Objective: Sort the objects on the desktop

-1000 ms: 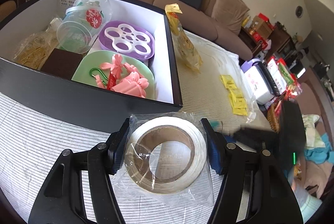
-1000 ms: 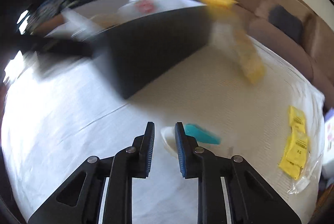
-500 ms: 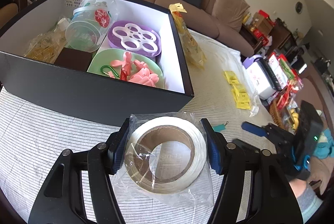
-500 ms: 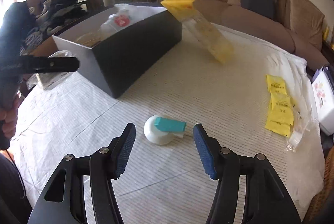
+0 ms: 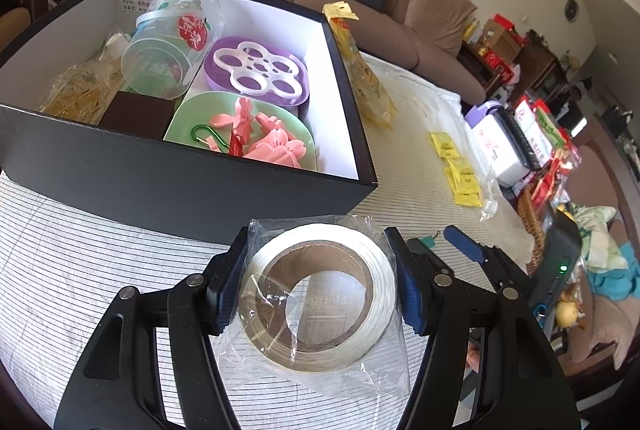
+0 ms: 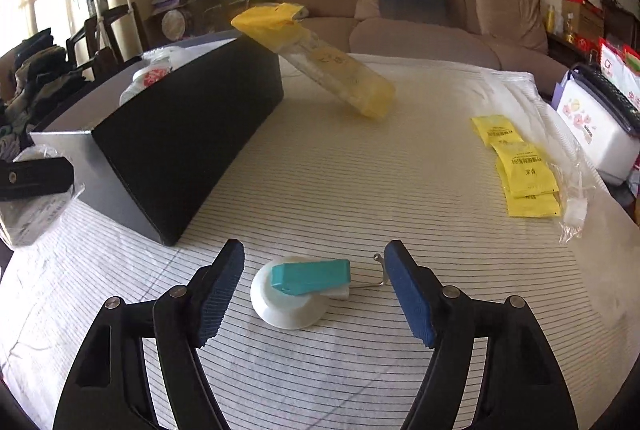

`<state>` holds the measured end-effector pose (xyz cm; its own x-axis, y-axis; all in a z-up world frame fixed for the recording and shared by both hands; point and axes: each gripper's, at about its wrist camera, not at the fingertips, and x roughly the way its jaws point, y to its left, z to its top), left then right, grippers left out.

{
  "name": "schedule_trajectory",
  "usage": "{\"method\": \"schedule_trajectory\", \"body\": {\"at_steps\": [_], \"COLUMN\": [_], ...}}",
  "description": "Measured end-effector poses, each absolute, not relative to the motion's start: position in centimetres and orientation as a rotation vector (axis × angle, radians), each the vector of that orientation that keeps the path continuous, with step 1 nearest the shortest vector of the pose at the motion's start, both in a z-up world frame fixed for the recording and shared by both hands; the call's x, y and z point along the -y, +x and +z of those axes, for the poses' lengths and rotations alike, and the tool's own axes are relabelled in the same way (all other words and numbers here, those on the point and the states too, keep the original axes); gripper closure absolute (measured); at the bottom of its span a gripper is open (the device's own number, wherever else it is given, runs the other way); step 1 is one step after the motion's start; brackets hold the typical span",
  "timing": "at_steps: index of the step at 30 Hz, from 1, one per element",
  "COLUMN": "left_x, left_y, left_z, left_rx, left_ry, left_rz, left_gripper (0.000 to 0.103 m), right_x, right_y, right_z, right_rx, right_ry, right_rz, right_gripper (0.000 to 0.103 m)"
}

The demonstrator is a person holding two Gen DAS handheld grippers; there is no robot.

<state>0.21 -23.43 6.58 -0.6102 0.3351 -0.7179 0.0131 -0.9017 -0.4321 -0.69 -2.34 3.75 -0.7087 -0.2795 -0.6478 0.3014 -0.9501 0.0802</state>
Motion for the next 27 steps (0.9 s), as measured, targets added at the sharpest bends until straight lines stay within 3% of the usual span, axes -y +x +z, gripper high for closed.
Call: {"method": "schedule_trajectory", "body": {"at_steps": [10,12,17,27], "left_x": [23.1,23.0,23.1,24.6], "left_y": [0.0,0.0,-0.2,0.7], "left_z": [6.4,6.3,6.2,8.3], "left_rx": [0.591,0.591,0.594,0.651], "left_ry": [-1.284,-1.286,-1.291,-1.161], "left_rz": [2.581,2.581,2.581,2.569], "left_gripper": [0.042,0.042,0.042,0.042], "right_x": [2.3,2.2,2.3,2.0], "right_y": [-3.4,-3.3,-3.2,-1.5], "right_z": [1.2,1.4,1.6,7.8], "right_rx": [-0.038,-0.017,-0.031,-0.006], "right_ry": [1.152,1.126,1.137,1.033], "right_rz": [-2.554,-2.557,-2.548,-2.535], "right_gripper": [0.026,0.032,0.032,0.032]}}
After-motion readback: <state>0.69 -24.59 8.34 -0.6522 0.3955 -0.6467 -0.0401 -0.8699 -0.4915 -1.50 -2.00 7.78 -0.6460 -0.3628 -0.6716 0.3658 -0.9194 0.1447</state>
